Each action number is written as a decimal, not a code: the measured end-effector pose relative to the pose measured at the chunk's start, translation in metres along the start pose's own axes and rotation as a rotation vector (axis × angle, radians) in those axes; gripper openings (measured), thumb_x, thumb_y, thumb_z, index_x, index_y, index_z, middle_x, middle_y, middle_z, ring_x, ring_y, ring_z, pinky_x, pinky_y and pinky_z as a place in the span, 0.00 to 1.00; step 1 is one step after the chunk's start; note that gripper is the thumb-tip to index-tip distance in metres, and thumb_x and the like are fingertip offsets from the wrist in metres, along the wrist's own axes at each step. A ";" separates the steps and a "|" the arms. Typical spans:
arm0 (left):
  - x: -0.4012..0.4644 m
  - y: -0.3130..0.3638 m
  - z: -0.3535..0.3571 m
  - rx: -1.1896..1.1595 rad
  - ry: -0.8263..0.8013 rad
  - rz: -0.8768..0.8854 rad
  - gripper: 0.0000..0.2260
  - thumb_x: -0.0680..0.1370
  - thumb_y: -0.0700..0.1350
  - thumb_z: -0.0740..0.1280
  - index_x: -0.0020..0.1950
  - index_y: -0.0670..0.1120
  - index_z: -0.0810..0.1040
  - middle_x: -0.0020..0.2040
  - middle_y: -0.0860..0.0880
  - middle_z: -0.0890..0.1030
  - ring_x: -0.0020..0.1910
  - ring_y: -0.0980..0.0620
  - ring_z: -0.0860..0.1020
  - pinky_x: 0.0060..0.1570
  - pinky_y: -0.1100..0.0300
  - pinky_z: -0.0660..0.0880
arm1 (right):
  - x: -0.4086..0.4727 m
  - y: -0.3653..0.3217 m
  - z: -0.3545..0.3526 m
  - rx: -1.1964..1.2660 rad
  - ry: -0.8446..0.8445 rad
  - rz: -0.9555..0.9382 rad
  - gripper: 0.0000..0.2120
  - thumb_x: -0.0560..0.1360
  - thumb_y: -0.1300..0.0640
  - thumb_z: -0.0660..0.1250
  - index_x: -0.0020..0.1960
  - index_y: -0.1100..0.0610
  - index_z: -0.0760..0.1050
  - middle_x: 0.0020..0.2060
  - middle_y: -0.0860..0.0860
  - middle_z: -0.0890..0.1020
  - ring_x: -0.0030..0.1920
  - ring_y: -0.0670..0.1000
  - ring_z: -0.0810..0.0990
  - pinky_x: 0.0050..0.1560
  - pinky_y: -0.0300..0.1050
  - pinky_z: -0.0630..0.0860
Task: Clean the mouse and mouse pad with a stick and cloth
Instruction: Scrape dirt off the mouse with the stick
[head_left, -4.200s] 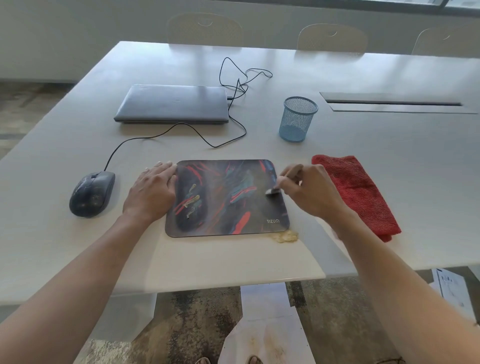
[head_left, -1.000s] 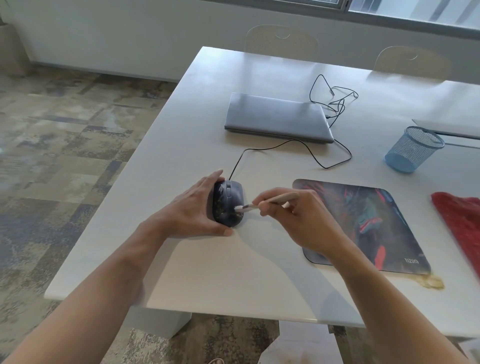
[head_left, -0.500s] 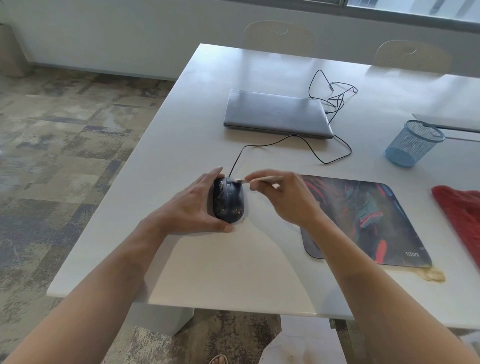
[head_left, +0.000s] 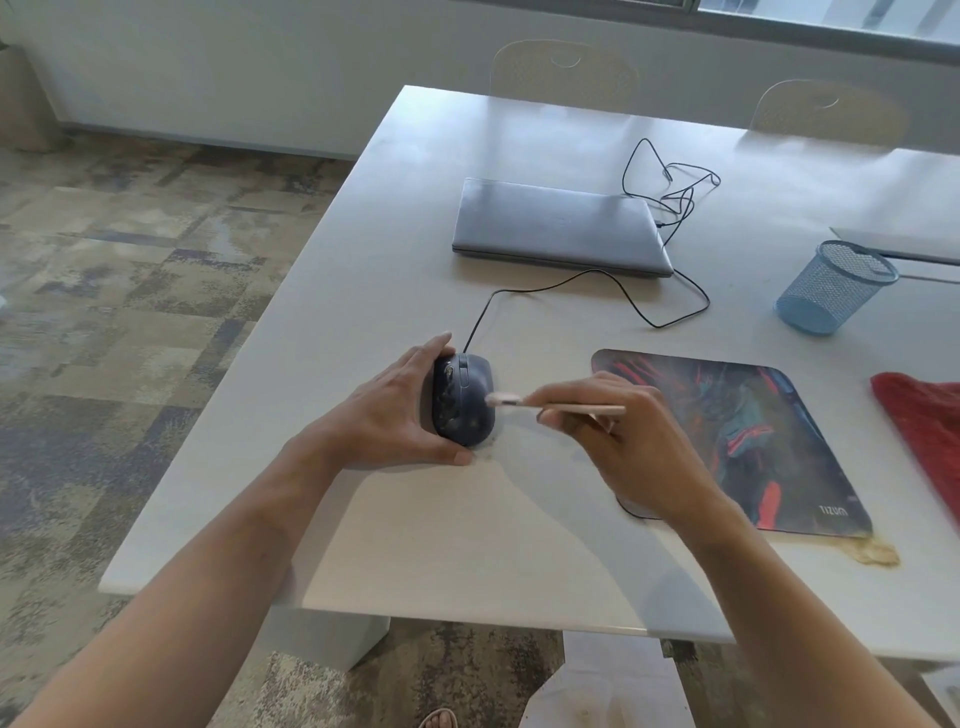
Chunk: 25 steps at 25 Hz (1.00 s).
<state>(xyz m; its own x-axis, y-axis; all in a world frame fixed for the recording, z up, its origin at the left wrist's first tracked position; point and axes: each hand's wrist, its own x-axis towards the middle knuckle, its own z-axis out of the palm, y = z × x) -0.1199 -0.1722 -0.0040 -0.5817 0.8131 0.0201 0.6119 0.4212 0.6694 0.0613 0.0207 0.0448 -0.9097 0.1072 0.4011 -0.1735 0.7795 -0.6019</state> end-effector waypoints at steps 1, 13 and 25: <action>0.000 0.000 0.000 0.002 -0.001 -0.001 0.57 0.56 0.67 0.77 0.77 0.56 0.50 0.68 0.63 0.64 0.68 0.62 0.64 0.68 0.57 0.63 | 0.003 0.000 0.003 -0.007 0.027 0.015 0.10 0.76 0.51 0.67 0.54 0.51 0.84 0.43 0.35 0.82 0.43 0.37 0.75 0.46 0.31 0.69; 0.000 0.003 0.001 0.014 -0.001 -0.017 0.57 0.56 0.67 0.77 0.76 0.57 0.50 0.71 0.62 0.63 0.69 0.60 0.64 0.69 0.52 0.64 | 0.062 0.023 0.015 0.124 0.063 0.135 0.10 0.77 0.58 0.69 0.39 0.48 0.82 0.43 0.37 0.84 0.40 0.36 0.80 0.42 0.30 0.71; 0.000 0.003 -0.001 0.011 -0.004 -0.010 0.57 0.56 0.67 0.76 0.77 0.55 0.51 0.72 0.60 0.63 0.69 0.60 0.64 0.69 0.53 0.64 | 0.054 0.006 0.004 0.023 -0.164 0.053 0.07 0.78 0.55 0.69 0.44 0.54 0.84 0.36 0.34 0.81 0.38 0.40 0.80 0.41 0.26 0.68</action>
<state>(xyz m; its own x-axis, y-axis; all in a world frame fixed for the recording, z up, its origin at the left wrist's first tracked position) -0.1181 -0.1710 -0.0012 -0.5854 0.8106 0.0105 0.6122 0.4336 0.6612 0.0095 0.0284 0.0599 -0.9668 0.0439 0.2517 -0.1309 0.7610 -0.6354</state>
